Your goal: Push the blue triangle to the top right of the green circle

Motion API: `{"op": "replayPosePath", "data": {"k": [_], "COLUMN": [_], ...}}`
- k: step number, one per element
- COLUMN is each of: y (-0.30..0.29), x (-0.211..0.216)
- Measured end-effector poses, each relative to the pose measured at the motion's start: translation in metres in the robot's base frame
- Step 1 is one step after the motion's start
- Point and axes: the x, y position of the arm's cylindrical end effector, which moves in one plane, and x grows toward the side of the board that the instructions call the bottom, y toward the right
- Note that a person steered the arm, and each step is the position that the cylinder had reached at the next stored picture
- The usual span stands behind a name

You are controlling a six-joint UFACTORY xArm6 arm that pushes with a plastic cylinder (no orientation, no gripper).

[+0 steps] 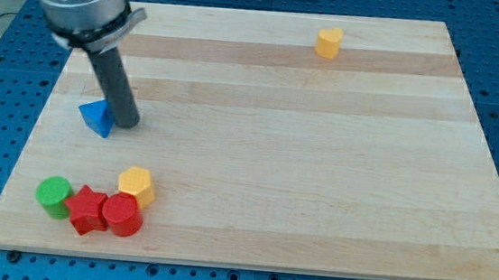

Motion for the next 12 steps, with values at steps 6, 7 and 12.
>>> {"op": "replayPosePath", "data": {"k": [6, 7, 12], "y": [-0.098, -0.084, -0.083], "x": [0.015, 0.043, -0.021]}}
